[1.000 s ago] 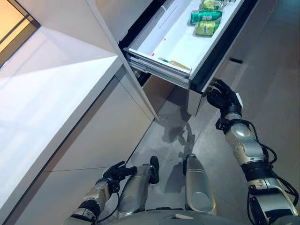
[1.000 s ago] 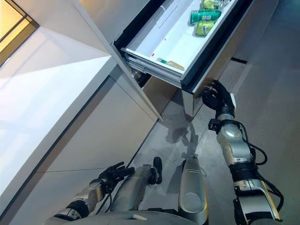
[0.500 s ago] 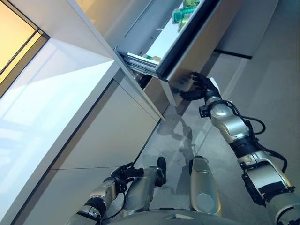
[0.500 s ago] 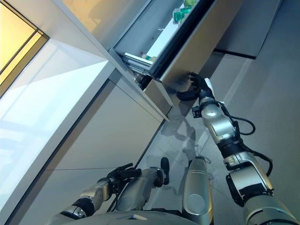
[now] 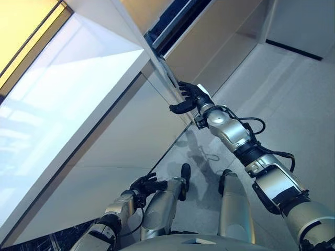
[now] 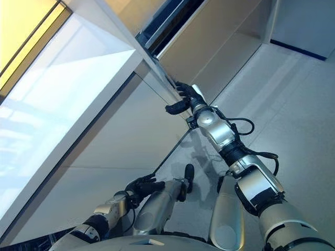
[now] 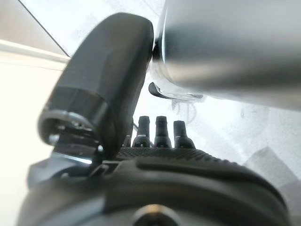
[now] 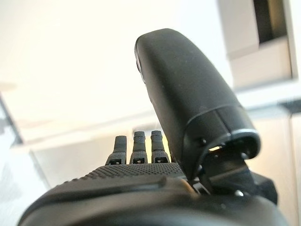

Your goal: Put drinks into fridge and close the fridge

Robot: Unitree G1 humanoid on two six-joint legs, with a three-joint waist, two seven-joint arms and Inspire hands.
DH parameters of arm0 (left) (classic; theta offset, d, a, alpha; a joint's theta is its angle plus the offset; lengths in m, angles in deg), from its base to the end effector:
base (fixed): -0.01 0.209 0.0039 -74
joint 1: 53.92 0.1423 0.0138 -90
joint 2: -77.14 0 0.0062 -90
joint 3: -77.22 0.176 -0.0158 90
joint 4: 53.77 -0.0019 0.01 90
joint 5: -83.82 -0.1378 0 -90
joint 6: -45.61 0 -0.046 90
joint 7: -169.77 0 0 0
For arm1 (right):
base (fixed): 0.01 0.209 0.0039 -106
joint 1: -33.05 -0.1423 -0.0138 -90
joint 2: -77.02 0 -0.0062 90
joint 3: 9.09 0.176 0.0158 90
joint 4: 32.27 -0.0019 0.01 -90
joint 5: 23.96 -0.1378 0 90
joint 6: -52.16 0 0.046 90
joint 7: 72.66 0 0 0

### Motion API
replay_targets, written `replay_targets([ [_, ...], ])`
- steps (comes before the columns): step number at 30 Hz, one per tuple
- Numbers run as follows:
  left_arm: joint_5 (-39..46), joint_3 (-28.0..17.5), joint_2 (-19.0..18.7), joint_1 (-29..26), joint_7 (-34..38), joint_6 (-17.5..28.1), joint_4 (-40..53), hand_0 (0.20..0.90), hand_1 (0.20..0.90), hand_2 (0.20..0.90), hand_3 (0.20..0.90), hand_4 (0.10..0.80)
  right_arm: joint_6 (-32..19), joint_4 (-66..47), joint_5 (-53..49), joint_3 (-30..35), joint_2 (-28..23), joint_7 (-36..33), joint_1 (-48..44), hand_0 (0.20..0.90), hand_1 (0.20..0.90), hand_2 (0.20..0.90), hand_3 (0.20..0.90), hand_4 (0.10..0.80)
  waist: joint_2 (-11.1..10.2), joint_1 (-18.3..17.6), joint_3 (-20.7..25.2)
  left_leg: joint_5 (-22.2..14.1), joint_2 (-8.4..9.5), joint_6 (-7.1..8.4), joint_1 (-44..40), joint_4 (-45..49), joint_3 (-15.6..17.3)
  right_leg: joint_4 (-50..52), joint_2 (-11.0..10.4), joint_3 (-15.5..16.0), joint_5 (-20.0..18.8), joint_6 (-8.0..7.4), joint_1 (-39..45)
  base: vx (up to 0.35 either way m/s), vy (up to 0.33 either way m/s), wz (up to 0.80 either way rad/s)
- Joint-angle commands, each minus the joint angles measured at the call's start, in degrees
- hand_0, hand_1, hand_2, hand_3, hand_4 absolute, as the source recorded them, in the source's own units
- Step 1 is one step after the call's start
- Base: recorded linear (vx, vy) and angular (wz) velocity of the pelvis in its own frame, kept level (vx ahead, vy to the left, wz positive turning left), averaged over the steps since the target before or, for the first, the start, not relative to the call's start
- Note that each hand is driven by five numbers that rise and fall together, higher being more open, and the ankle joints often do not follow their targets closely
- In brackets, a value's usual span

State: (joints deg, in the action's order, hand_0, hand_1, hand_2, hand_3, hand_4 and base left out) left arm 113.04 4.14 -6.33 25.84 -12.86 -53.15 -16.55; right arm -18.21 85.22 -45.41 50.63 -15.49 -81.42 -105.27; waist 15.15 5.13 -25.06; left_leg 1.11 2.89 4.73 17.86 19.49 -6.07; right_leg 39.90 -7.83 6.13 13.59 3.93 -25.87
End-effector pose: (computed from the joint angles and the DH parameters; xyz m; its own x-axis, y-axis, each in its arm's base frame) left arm 0.1711 0.1603 -0.0731 0.5922 -0.1397 -0.7936 -0.0174 0.9824 -0.1859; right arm 0.3203 -0.0971 0.1399 0.9566 0.2485 -0.1522 -0.2859 0.9012 -0.3257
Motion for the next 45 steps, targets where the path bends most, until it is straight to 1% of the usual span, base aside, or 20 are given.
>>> replay_targets([
  [1, -3.6, 2.4, -2.8, 4.1, 0.8, -0.4, 0.2, 0.9, 0.9, 0.9, 0.9, 0.8, -9.3, -1.6, -1.8, 0.9, 6.3, -4.2, -14.3, 0.9, 0.9, 0.9, 0.9, 0.8, -0.7, 1.0, 0.2, -3.6, 4.73, -5.97, -1.7, 4.4, 5.3, -8.0, 0.2, 1.4, -4.1, 0.76, 6.3, 0.039, -0.012, 0.21],
  [7, -4.6, 2.9, -2.9, 5.0, 0.3, 0.5, 0.0, 0.9, 0.9, 0.9, 0.9, 0.8, -13.2, -2.1, -0.3, 3.3, 4.0, -8.6, -13.9, 0.9, 0.9, 0.9, 0.9, 0.8, -0.9, 0.7, 1.1, -3.7, 4.36, -6.03, -2.9, 3.2, 4.8, -10.2, 1.0, 1.3, -4.6, 0.97, 7.9, 0.032, -0.019, 0.06],
  [9, -5.0, 2.8, -3.1, 5.1, 0.4, 0.9, 0.2, 0.9, 0.9, 0.9, 0.9, 0.8, -14.5, -2.7, 0.3, 4.3, 2.9, -10.2, -13.1, 0.9, 0.9, 0.9, 0.9, 0.8, -1.4, 0.4, 1.2, -3.8, 4.16, -6.08, -3.5, 2.8, 4.8, -11.1, 1.2, 1.1, -5.0, 0.93, 8.6, 0.019, -0.037, 0.02],
  [12, -5.4, 2.6, -3.2, 5.1, 1.2, 1.2, 0.3, 0.9, 0.9, 0.9, 0.9, 0.8, -18.6, -3.8, 0.3, 6.7, 0.5, -13.8, -11.2, 0.9, 0.9, 0.9, 0.9, 0.8, -2.5, -0.3, 1.7, -4.1, 3.69, -6.26, -4.9, 1.6, 4.8, -13.3, 1.6, 0.9, -5.6, 0.83, 10.3, 0.035, -0.035, 0.01],
  [15, -5.8, 1.8, -3.2, 5.2, 3.0, 1.3, 0.0, 0.9, 0.9, 0.9, 0.9, 0.8, -21.1, -6.8, 2.4, 10.2, -2.2, -17.7, -6.5, 0.9, 0.9, 0.9, 0.9, 0.8, -4.3, -1.6, 2.7, -4.4, 3.14, -6.35, -6.5, 0.4, 5.1, -15.9, 2.0, 0.7, -6.3, 0.53, 12.5, 0.053, -0.034, -0.02],
  [16, -5.8, 1.8, -3.2, 5.3, 3.2, 1.3, 0.0, 0.9, 0.9, 0.9, 0.9, 0.8, -21.0, -7.1, 2.6, 10.5, -2.3, -18.7, -6.0, 0.9, 0.9, 0.9, 0.9, 0.8, -4.4, -1.7, 2.7, -4.4, 3.11, -6.36, -6.7, 0.3, 5.1, -16.1, 2.0, 0.6, -6.4, 0.5, 12.7, 0.073, -0.057, -0.03],
  [17, -5.9, 1.1, -3.5, 5.6, 4.1, 0.7, 0.2, 0.9, 0.9, 0.9, 0.9, 0.8, -21.6, -8.9, 3.5, 12.6, -3.5, -19.6, -1.7, 0.9, 0.9, 0.9, 0.9, 0.8, -5.6, -2.4, 3.7, -4.6, 2.85, -6.41, -7.9, -0.9, 5.1, -17.9, 2.2, 0.4, -6.9, 0.08, 14.1, 0.051, -0.04, -0.04],
  [18, -5.9, 1.0, -3.5, 5.7, 4.3, 0.7, 0.3, 0.9, 0.9, 0.9, 0.9, 0.8, -21.6, -9.3, 3.4, 12.9, -3.7, -19.4, -0.9, 0.9, 0.9, 0.9, 0.9, 0.8, -5.9, -2.5, 3.9, -4.5, 2.8, -6.41, -8.1, -1.2, 5.1, -18.3, 2.2, 0.4, -7.0, -0.02, 14.4, 0.083, -0.079, -0.08],
  [20, -6.3, -0.2, -4.1, 6.4, 5.3, -0.4, 0.8, 0.9, 0.9, 0.9, 0.9, 0.8, -21.4, -11.9, 4.0, 15.8, -4.9, -19.7, 8.0, 0.9, 0.9, 0.9, 0.9, 0.8, -8.0, -3.7, 5.6, -4.3, 2.38, -6.37, -10.3, -3.6, 5.3, -21.9, 2.7, 0.1, -8.3, -0.98, 17.0, 0.076, -0.106, -0.09],
  [23, -7.6, -2.2, -4.9, 8.2, 6.2, 0.1, 1.0, 0.9, 0.9, 0.9, 0.9, 0.8, -23.7, -12.5, 0.3, 21.0, -6.2, -14.9, 21.5, 0.9, 0.9, 0.9, 0.9, 0.8, -10.6, -4.8, 8.0, -4.2, 1.62, -6.46, -13.3, -7.2, 5.9, -26.4, 3.5, -0.1, -9.8, -2.19, 20.4, 0.051, -0.119, -0.09],
  [24, -7.7, -2.3, -5.0, 8.4, 6.3, 0.3, 1.0, 0.9, 0.9, 0.9, 0.9, 0.8, -23.5, -12.5, -0.5, 21.3, -6.2, -14.8, 22.2, 0.9, 0.9, 0.9, 0.9, 0.8, -10.7, -4.8, 8.2, -4.2, 1.56, -6.46, -13.6, -7.4, 5.9, -26.8, 3.6, 0.0, -9.9, -2.27, 20.7, 0.036, -0.111, -0.08],
  [26, -9.9, -4.4, -5.5, 10.5, 7.1, 0.3, 1.7, 0.9, 0.9, 0.9, 0.9, 0.8, -25.6, -12.1, -3.5, 25.6, -5.8, -11.0, 33.1, 0.9, 0.9, 0.9, 0.9, 0.8, -12.3, -5.5, 10.6, -4.2, 1.04, -6.52, -15.9, -10.2, 6.2, -29.9, 4.3, -0.1, -10.6, -3.21, 23.3, 0.042, -0.11, -0.05],
  [29, -10.8, -7.1, -5.8, 12.9, 8.1, 1.4, 1.9, 0.9, 0.9, 0.9, 0.9, 0.8, -22.4, -8.2, -4.9, 29.2, -3.6, -7.7, 43.1, 0.9, 0.9, 0.9, 0.9, 0.8, -13.9, -6.6, 13.5, -3.7, 0.37, -6.55, -19.0, -13.9, 6.6, -33.3, 5.4, -0.4, -11.6, -4.22, 26.1, -0.028, -0.085, -0.11],
  [31, -10.9, -8.2, -6.2, 13.4, 8.2, 1.7, 1.6, 0.9, 0.9, 0.9, 0.9, 0.8, -19.2, -3.5, -6.3, 29.5, -2.7, -5.4, 46.2, 0.9, 0.9, 0.9, 0.9, 0.8, -14.8, -6.9, 14.8, -3.4, 0.0, -6.47, -20.4, -15.8, 7.0, -35.0, 5.9, -0.3, -12.2, -4.64, 27.5, -0.078, -0.059, -0.15],
  [32, -11.3, -8.7, -6.5, 13.5, 8.1, 1.9, 1.2, 0.9, 0.9, 0.9, 0.9, 0.8, -17.3, -0.4, -4.6, 29.1, -2.1, -4.5, 47.8, 0.9, 0.9, 0.9, 0.9, 0.8, -15.1, -7.0, 15.5, -3.3, -0.07, -6.35, -21.0, -16.5, 7.1, -35.6, 6.1, -0.4, -12.4, -4.84, 28.0, -0.067, -0.055, -0.13],
  [35, -11.7, -9.4, -7.1, 13.5, 8.1, 2.1, -1.2, 0.9, 0.9, 0.9, 0.9, 0.8, -15.1, 8.8, -2.0, 28.2, -1.2, -2.2, 49.9, 0.9, 0.9, 0.9, 0.9, 0.8, -16.1, -7.0, 16.9, -3.0, -0.14, -6.35, -22.3, -18.1, 7.2, -37.4, 6.7, -0.7, -13.2, -5.16, 29.3, -0.047, -0.031, -0.07],
  [36, -11.8, -9.6, -7.1, 13.3, 7.8, 2.5, -2.7, 0.9, 0.9, 0.9, 0.9, 0.8, -15.0, 13.8, -1.2, 27.7, -0.8, -1.7, 50.2, 0.9, 0.9, 0.9, 0.9, 0.8, -16.4, -6.9, 17.4, -2.9, -0.12, -6.35, -22.8, -18.7, 7.3, -38.3, 6.9, -0.9, -13.6, -5.23, 29.7, -0.056, -0.018, 0.0],
  [38, -11.8, -10.1, -6.6, 12.9, 6.9, 4.6, -6.3, 0.9, 0.9, 0.9, 0.9, 0.8, -17.6, 23.6, 2.9, 27.2, 0.3, 1.7, 50.7, 0.9, 0.9, 0.9, 0.9, 0.8, -16.8, -6.5, 18.1, -2.7, -0.2, -6.42, -23.6, -19.9, 7.6, -39.9, 7.2, -1.0, -14.3, -5.5, 30.6, -0.057, -0.021, -0.05],
  [41, -12.3, -10.6, -5.9, 12.5, 6.1, 6.8, -9.9, 0.9, 0.9, 0.9, 0.9, 0.8, -19.7, 30.9, 7.7, 24.8, 1.8, 6.9, 51.3, 0.9, 0.9, 0.9, 0.9, 0.8, -17.1, -6.1, 18.8, -2.3, -0.34, -6.45, -24.0, -21.0, 7.5, -40.2, 7.5, -1.2, -14.4, -5.46, 31.0, -0.064, -0.01, -0.13],
  [45, -14.0, -10.4, -5.0, 12.0, 5.9, 10.1, -14.3, 0.9, 0.9, 0.9, 0.9, 0.8, -17.9, 39.4, 10.2, 22.3, 3.8, 11.4, 52.4, 0.9, 0.9, 0.9, 0.9, 0.8, -17.3, -6.0, 19.3, -2.0, -0.34, -6.54, -24.4, -21.7, 7.2, -40.3, 7.7, -1.5, -14.2, -5.49, 31.4, -0.027, 0.0, -0.02],
])
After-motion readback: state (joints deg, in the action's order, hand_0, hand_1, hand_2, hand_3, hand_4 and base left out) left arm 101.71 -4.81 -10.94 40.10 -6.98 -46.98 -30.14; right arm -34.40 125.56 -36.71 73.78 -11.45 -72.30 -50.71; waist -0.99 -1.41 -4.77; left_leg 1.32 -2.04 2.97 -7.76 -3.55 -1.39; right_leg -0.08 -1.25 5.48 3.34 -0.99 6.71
